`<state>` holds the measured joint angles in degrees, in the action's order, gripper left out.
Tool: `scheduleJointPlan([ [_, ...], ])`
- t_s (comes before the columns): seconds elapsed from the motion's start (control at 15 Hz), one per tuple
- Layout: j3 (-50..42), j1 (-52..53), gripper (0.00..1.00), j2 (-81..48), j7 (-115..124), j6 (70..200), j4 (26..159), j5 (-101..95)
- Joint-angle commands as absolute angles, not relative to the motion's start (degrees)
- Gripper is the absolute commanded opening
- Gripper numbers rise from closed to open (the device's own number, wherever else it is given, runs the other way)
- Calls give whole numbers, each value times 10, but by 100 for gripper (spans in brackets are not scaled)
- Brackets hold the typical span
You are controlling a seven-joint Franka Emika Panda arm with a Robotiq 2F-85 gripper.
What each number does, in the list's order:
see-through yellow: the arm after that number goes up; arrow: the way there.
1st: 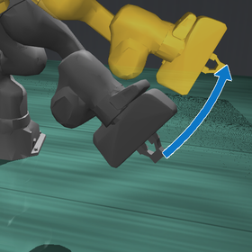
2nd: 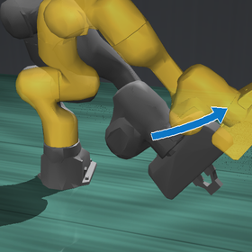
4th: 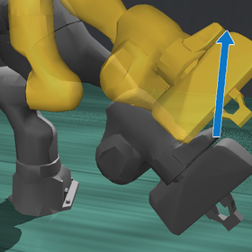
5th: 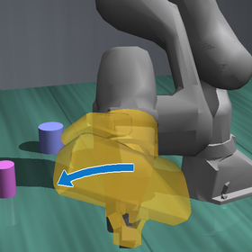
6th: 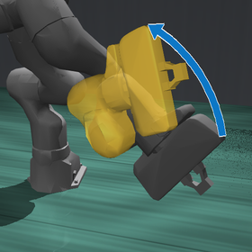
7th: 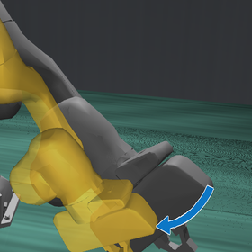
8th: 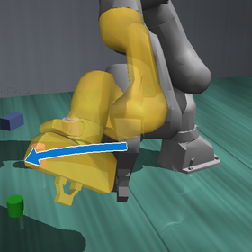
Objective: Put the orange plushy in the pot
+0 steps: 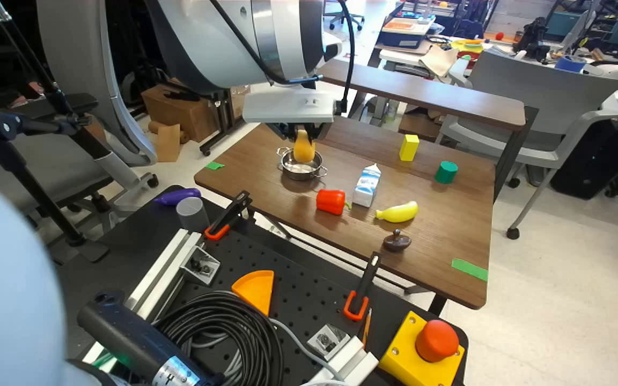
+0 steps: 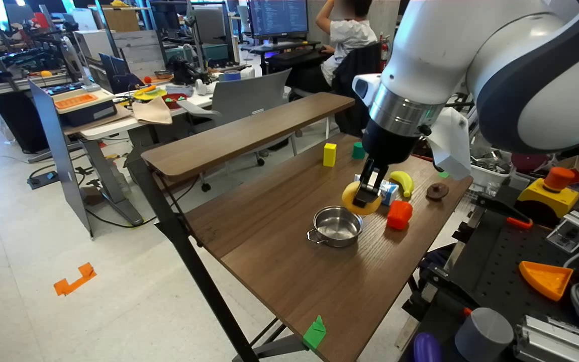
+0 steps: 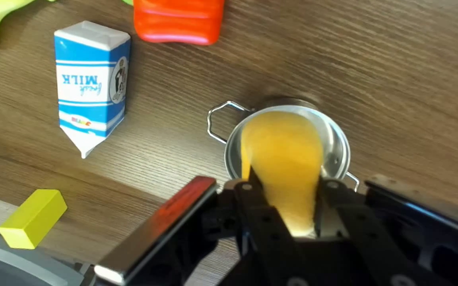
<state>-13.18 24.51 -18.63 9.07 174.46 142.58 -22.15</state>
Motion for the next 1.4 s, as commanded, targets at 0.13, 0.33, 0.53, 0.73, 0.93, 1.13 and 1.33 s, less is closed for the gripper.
scheduleJointPlan([
  [0.13,-160,276,6,-231,110,1767,1395,-236],
  [0.33,-170,292,6,-247,116,1766,1386,-235],
  [0.53,-179,306,48,-259,124,1763,1380,-232],
  [0.73,-193,321,64,-269,131,1766,1376,-234],
  [0.93,-209,337,85,-276,133,1768,1374,-235],
  [1.13,-223,351,100,-279,133,1771,1376,-235],
  [1.33,-235,364,100,-282,133,1773,1377,-233],
])
